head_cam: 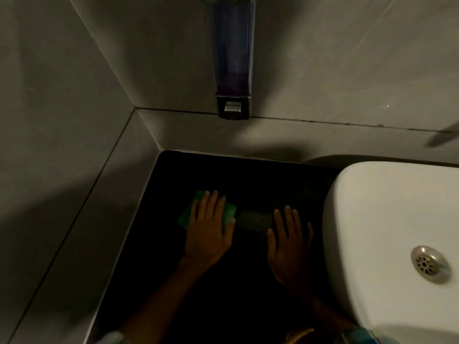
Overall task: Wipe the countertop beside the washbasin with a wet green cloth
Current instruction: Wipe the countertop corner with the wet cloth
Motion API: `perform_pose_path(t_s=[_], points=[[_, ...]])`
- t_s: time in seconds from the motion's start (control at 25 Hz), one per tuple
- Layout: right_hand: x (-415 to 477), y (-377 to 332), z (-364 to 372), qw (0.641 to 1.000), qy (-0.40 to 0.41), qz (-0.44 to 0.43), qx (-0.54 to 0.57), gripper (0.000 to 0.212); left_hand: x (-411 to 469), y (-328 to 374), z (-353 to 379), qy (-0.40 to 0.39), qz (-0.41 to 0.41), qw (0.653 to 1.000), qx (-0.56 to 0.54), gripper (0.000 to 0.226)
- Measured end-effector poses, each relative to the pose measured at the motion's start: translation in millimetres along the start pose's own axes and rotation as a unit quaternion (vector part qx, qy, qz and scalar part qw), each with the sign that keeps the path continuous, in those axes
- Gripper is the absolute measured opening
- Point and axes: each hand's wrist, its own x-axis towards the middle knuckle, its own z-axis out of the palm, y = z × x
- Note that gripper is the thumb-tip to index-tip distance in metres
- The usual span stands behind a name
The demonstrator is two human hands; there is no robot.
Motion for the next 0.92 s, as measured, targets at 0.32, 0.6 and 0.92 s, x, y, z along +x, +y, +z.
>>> perform_pose_path(t_s=[0.32, 0.6, 0.92], points=[[0.5, -2.8, 1.6, 1.0, 0.011, 0.004, -0.003, 0.052, 60.7, -63.3, -14.1, 0.06, -0.115, 0.991, 0.019, 0.06], [3.4, -3.9, -0.7, 1.0, 0.016, -0.003, -0.017, 0.048, 104.3, 38.9, 17.0, 0.023, 0.049, 0.998, 0.01, 0.057], [16.2, 0.5, -19.9, 0.944, -0.004, 0.143, 0.298, 0.043, -0.3, 63.8, 28.7, -0.007, 0.153, 0.988, 0.01, 0.055]])
